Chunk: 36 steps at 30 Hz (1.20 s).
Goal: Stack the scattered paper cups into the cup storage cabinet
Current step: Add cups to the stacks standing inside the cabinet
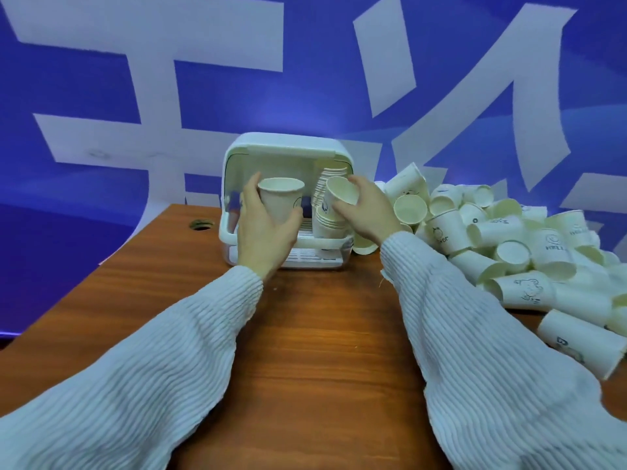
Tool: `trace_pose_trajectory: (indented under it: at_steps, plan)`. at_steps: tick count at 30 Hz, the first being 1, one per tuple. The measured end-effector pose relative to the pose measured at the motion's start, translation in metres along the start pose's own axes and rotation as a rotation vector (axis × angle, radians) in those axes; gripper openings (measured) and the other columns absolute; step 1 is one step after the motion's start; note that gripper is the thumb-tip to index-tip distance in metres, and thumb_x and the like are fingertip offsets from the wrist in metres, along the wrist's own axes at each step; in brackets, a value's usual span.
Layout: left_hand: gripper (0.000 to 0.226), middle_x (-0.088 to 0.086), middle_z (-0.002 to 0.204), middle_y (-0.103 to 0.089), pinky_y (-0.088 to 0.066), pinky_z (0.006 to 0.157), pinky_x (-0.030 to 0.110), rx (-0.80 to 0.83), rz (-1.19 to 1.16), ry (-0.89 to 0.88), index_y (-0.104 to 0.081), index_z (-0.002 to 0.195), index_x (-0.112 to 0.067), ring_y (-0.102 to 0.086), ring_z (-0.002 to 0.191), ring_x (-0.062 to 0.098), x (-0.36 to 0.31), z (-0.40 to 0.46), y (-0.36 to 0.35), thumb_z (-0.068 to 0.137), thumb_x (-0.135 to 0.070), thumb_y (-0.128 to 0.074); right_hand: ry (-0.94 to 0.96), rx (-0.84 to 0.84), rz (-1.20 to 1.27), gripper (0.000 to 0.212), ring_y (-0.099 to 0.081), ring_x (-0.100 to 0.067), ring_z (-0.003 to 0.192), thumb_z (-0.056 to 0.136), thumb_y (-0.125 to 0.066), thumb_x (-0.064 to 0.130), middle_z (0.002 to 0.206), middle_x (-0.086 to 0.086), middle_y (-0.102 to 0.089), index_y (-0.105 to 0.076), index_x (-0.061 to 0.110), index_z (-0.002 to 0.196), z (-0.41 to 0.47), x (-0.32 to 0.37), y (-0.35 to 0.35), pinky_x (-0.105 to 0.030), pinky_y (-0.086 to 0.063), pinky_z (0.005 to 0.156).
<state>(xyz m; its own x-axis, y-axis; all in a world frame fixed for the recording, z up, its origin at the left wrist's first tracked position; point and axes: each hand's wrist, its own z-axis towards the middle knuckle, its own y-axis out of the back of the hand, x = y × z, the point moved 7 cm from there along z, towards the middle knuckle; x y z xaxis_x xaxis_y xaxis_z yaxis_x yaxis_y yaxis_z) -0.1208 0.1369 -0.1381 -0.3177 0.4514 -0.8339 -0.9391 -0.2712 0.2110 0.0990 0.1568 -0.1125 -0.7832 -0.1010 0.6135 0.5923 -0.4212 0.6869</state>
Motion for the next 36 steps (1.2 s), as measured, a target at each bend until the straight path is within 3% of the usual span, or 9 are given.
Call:
trace_pose_trajectory:
  at_steps: [7,11,14,17,22,25,30,34,36]
  plan:
    - [0.085,0.002,0.145,-0.05,-0.045,0.1,0.03,0.023,-0.022,-0.018,-0.029,0.153,-0.024,-0.05,0.129,0.02,0.014,0.008,-0.019,0.085,-0.034,-0.079,0.066,0.3,-0.337,0.062,-0.039,-0.034,0.145,0.098,-0.028,0.048,0.161,-0.01,-0.038,-0.042,0.019,0.152,-0.001,-0.013,-0.047,-0.054,-0.034,0.116]
    - [0.089,0.002,0.151,-0.045,-0.04,0.096,0.017,0.026,-0.062,-0.022,-0.026,0.156,-0.023,-0.047,0.133,0.017,0.013,0.018,-0.029,0.086,-0.031,-0.08,0.115,0.311,-0.396,0.06,-0.034,-0.03,0.149,0.103,-0.035,0.042,0.165,-0.006,-0.031,-0.034,0.016,0.157,0.002,-0.019,-0.056,-0.048,-0.032,0.119]
    - [0.089,0.0,0.152,-0.043,-0.038,0.106,0.023,-0.003,-0.101,-0.039,-0.028,0.155,-0.021,-0.043,0.136,0.016,0.002,0.034,-0.036,0.084,-0.032,-0.081,0.102,0.216,-0.258,0.071,-0.034,-0.024,0.149,0.098,-0.052,0.037,0.167,-0.001,-0.027,-0.026,0.021,0.161,-0.003,-0.021,-0.054,-0.043,-0.035,0.115]
    - [0.079,-0.002,0.142,-0.046,-0.036,0.093,0.011,0.011,-0.089,-0.059,-0.038,0.15,-0.019,-0.045,0.125,0.01,-0.01,0.049,-0.05,0.084,-0.031,-0.081,0.071,0.121,0.005,0.084,-0.032,-0.017,0.152,0.093,-0.057,0.036,0.169,0.005,-0.025,-0.012,0.032,0.163,-0.011,-0.036,-0.054,-0.041,-0.034,0.119]
    - [0.079,0.007,0.145,-0.047,-0.03,0.101,0.019,0.214,0.13,-0.069,-0.041,0.151,-0.015,-0.047,0.133,0.02,-0.006,0.059,-0.086,0.084,-0.031,-0.08,0.034,0.093,0.31,0.092,-0.047,-0.005,0.136,0.096,-0.062,0.026,0.155,0.017,-0.035,0.0,0.039,0.163,-0.013,-0.045,-0.056,-0.038,-0.04,0.117]
    - [0.072,0.012,0.14,-0.05,-0.039,0.11,0.037,0.371,0.274,-0.04,-0.046,0.148,-0.015,-0.051,0.131,0.03,0.01,0.054,-0.102,0.086,-0.043,-0.071,0.01,0.01,0.378,0.088,-0.05,-0.005,0.132,0.096,-0.062,0.027,0.152,0.012,-0.04,-0.006,0.04,0.162,-0.015,-0.048,-0.049,-0.042,-0.048,0.111]
    - [0.078,0.008,0.161,-0.036,-0.038,0.108,0.054,0.467,0.696,-0.169,-0.04,0.151,-0.015,-0.04,0.139,0.037,0.019,0.039,-0.116,0.099,-0.07,-0.024,-0.085,-0.345,0.385,0.064,-0.056,-0.007,0.113,0.093,-0.058,0.014,0.13,0.008,-0.054,-0.039,0.028,0.152,-0.027,-0.073,-0.014,-0.034,-0.051,0.1]
    - [0.078,0.007,0.167,-0.026,-0.034,0.112,0.055,0.476,0.707,-0.15,-0.035,0.156,-0.017,-0.033,0.146,0.036,0.019,0.038,-0.119,0.099,-0.07,-0.031,-0.084,-0.456,0.013,0.046,-0.051,-0.017,0.126,0.09,-0.06,0.022,0.134,0.004,-0.057,-0.058,0.025,0.136,-0.037,-0.104,-0.004,-0.042,-0.045,0.107]
    - [0.069,0.009,0.161,-0.036,-0.035,0.112,0.053,0.269,0.562,-0.26,-0.045,0.149,-0.017,-0.036,0.144,0.033,0.006,0.028,-0.105,0.097,-0.062,-0.042,-0.062,-0.377,-0.083,0.049,-0.049,-0.021,0.128,0.089,-0.063,0.027,0.136,-0.001,-0.054,-0.058,0.026,0.138,-0.034,-0.117,-0.012,-0.04,-0.046,0.106]
